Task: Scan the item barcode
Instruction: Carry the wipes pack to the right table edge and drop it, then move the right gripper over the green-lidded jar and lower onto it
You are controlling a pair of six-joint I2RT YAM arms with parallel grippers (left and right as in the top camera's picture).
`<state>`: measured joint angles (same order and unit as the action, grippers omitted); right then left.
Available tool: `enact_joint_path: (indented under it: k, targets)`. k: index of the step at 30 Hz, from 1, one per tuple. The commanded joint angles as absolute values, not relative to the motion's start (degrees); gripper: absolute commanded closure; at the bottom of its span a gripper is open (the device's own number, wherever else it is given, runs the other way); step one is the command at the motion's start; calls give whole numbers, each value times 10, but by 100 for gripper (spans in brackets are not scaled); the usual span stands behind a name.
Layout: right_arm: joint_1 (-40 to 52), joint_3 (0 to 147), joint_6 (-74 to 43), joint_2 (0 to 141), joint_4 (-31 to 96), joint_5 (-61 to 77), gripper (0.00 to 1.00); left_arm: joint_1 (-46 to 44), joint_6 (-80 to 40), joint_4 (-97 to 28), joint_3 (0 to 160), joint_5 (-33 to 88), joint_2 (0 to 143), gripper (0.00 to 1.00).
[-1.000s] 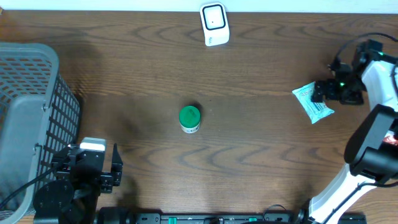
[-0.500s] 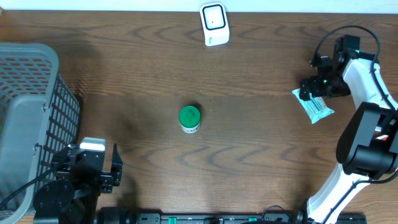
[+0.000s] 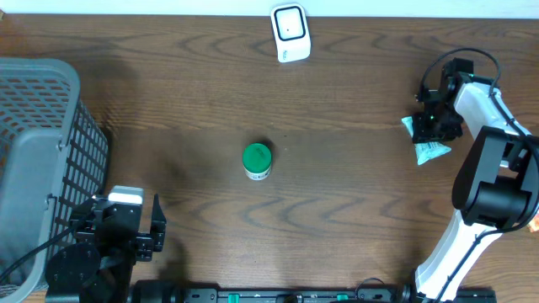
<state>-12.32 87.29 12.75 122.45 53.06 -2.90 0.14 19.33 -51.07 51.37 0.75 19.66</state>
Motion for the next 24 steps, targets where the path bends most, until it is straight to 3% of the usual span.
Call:
enact_joint_path:
  k: [1, 6, 17, 18, 19, 20, 21, 24]
  targets:
    - [-130, 866, 40, 1243, 533, -125, 71, -1, 194, -510, 515, 7, 194, 14]
    - [-157, 873, 6, 1237, 551, -137, 67, -1, 194, -510, 515, 7, 193, 14]
    - [-279, 876, -92, 1217, 555, -207, 72, -1, 194, -510, 515, 7, 193, 14]
    - [-289, 876, -96, 1217, 553, -204, 69, -1, 194, -510, 515, 7, 193, 14]
    - [-299, 876, -96, 1217, 549, -197, 50, -1, 194, -510, 515, 7, 193, 14]
    - [-309, 876, -93, 1217, 547, -185, 14, -1, 194, -510, 515, 7, 194, 14]
    - [-315, 877, -93, 1217, 546, -178, 1, -1, 194, -510, 515, 7, 194, 14]
    - [-319, 899, -92, 1214, 555, -142, 1, -1, 194, -510, 515, 7, 193, 14]
